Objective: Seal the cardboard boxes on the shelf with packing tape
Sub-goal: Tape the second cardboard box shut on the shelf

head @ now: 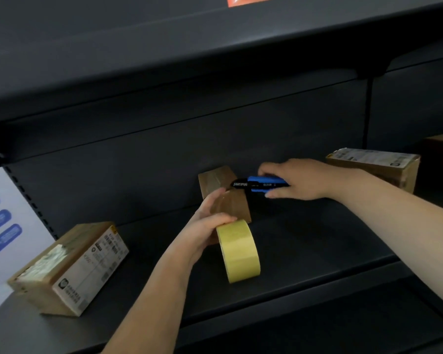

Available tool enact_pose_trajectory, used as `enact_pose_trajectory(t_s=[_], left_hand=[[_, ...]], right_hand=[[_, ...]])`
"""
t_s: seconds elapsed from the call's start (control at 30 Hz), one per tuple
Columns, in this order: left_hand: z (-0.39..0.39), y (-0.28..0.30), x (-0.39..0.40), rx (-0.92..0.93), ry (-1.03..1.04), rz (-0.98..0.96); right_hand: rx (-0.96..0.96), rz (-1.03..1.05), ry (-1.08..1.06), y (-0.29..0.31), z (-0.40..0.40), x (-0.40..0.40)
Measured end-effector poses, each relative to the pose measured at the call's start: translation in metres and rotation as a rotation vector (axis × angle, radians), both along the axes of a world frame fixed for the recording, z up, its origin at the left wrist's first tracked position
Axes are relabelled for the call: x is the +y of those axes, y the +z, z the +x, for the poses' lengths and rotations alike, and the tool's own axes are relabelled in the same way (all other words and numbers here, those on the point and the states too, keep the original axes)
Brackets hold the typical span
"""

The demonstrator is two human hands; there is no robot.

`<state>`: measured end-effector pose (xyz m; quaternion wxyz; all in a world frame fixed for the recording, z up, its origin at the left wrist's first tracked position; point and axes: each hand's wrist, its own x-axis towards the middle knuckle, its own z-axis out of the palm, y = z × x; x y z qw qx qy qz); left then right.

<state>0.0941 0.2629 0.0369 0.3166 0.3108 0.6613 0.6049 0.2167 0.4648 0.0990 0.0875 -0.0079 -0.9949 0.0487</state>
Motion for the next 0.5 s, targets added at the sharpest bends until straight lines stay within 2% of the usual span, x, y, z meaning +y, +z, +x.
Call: enact_pose_trajectory(t_s=[0.1, 0.23, 0.5], left_hand=[[0.001, 0.000, 0.001, 0.007, -0.004, 0.004], [0.000, 0.001, 0.001, 0.019, -0.016, 0.004], [-0.002, 0.001, 0.001, 0.012, -0.005, -0.020]], right_hand=[[0.046, 0.234, 0.069, 0.007, -0.006, -0.008], [0.045, 0.410, 0.130, 0.015, -0.010, -0.018], [0.005, 0.600, 0.101, 0.011, -0.017, -0.036]])
